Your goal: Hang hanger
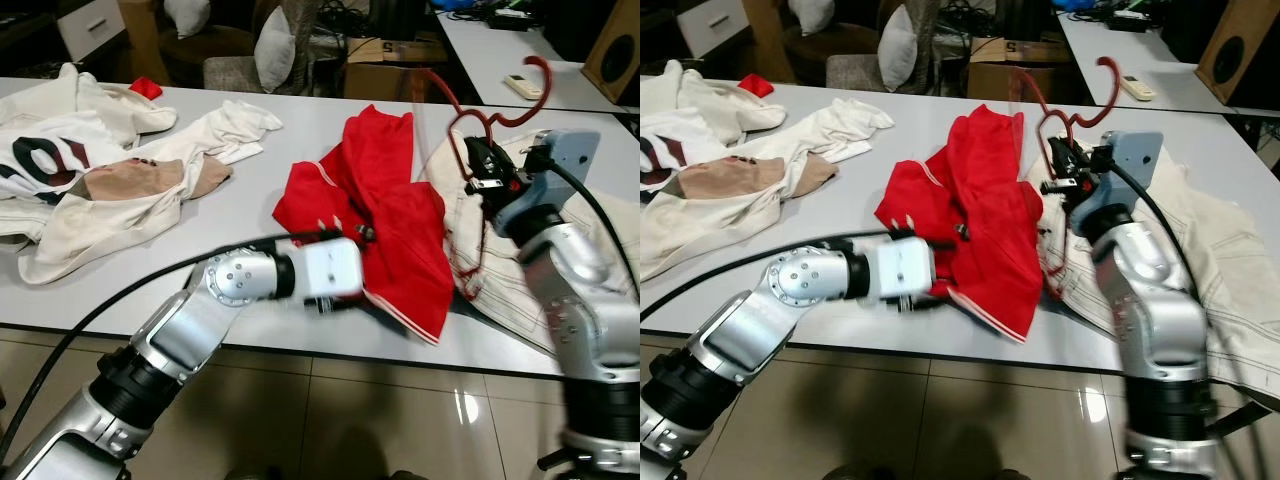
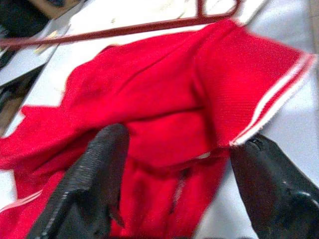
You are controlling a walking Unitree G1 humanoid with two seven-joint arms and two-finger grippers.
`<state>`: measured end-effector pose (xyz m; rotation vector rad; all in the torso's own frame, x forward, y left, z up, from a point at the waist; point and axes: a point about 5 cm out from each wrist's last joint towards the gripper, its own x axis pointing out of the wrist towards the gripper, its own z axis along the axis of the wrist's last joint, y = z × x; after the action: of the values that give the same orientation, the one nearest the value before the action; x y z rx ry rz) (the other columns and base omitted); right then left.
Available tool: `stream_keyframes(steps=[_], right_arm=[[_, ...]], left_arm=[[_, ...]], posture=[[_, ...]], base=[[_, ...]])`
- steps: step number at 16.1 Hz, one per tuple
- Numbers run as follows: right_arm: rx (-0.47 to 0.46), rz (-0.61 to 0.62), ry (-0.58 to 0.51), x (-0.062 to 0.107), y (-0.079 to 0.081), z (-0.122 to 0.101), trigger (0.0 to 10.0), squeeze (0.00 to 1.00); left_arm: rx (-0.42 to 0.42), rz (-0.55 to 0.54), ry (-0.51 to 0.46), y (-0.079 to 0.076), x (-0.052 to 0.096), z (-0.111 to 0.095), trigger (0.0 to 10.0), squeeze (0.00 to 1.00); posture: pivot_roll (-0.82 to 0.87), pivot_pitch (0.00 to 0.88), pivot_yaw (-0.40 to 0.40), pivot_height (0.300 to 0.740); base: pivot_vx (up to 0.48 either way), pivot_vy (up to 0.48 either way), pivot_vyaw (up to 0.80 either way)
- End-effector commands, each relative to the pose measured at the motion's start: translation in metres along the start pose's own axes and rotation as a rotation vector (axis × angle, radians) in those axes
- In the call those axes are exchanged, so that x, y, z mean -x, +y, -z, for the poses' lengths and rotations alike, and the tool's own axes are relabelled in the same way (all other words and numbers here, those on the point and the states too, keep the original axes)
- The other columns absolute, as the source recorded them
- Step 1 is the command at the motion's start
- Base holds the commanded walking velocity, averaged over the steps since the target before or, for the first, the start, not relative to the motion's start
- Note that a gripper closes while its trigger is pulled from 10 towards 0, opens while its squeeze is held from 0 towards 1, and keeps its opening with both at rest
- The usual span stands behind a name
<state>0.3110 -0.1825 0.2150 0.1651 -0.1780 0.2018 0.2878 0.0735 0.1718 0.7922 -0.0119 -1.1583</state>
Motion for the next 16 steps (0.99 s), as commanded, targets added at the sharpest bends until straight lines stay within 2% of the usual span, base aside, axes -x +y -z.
stream_keyframes(steps=[1,2,3,4,5,7,8,10,12,14,15,16], right_arm=[[-0.008,0.056,-0.037,0.003,-0.005,-0.003,10.0,0.0],[-0.006,0.065,-0.037,0.004,-0.003,-0.002,10.0,0.0],[-0.03,0.085,-0.038,0.006,0.003,0.001,10.0,0.0],[-0.087,0.076,-0.043,0.007,0.008,0.003,10.0,0.0],[-0.132,0.073,-0.03,0.009,0.014,0.008,10.0,0.0],[-0.174,0.084,-0.025,0.011,0.017,0.011,10.0,0.0],[-0.227,0.086,-0.029,0.012,0.019,0.013,10.0,0.0],[-0.257,0.076,-0.021,0.013,0.022,0.015,10.0,0.0],[-0.325,0.071,-0.02,0.015,0.03,0.018,10.0,0.0],[-0.337,0.073,-0.017,0.016,0.032,0.019,10.0,0.0],[-0.368,0.086,-0.015,0.023,0.038,0.023,10.0,0.0],[-0.387,0.1,0.009,0.031,0.045,0.032,10.0,0.0]], left_arm=[[0.053,-0.059,-0.019,0.002,0.003,0.001,10.0,1.0],[0.112,-0.085,-0.053,0.001,0.005,0.0,10.0,1.0],[0.287,-0.18,-0.149,0.003,0.014,-0.001,10.0,1.0],[0.348,-0.192,-0.178,0.001,0.021,0.0,10.0,1.0],[0.378,-0.15,-0.172,-0.01,0.031,0.003,10.0,1.0],[0.33,-0.075,-0.1,-0.023,0.038,0.01,10.0,1.0],[0.293,-0.049,-0.019,-0.028,0.045,0.02,10.0,0.99],[0.332,-0.117,-0.009,-0.023,0.05,0.026,10.0,0.98],[0.523,-0.269,-0.125,-0.011,0.062,0.025,10.0,0.98],[0.594,-0.323,-0.169,-0.009,0.065,0.024,10.0,0.98],[0.661,-0.429,-0.212,-0.004,0.068,0.025,10.0,0.98],[0.694,-0.482,-0.222,-0.005,0.069,0.026,10.0,0.97]], posture=[[-0.08,0.0,0.004,0.74],[-0.08,0.0,0.002,0.74],[-0.08,0.0,-0.007,0.74],[-0.08,0.0,-0.01,0.74],[-0.07,0.0,-0.02,0.74],[-0.07,0.0,-0.026,0.74],[-0.06,0.0,-0.037,0.74],[-0.05,0.0,-0.04,0.74],[-0.06,0.0,-0.034,0.74],[-0.06,0.0,-0.03,0.74],[-0.07,0.0,-0.03,0.74],[-0.07,0.0,-0.033,0.74]], base=[[0.0,0.0,0.0],[0.0,0.0,0.0],[0.0,0.0,0.0],[0.0,0.0,0.0],[0.0,0.0,0.0],[0.0,0.0,0.0],[0.0,0.0,0.0],[0.0,0.0,0.0],[0.0,0.0,0.0],[0.0,0.0,0.0],[0.0,0.0,0.0],[0.0,0.0,0.0]])
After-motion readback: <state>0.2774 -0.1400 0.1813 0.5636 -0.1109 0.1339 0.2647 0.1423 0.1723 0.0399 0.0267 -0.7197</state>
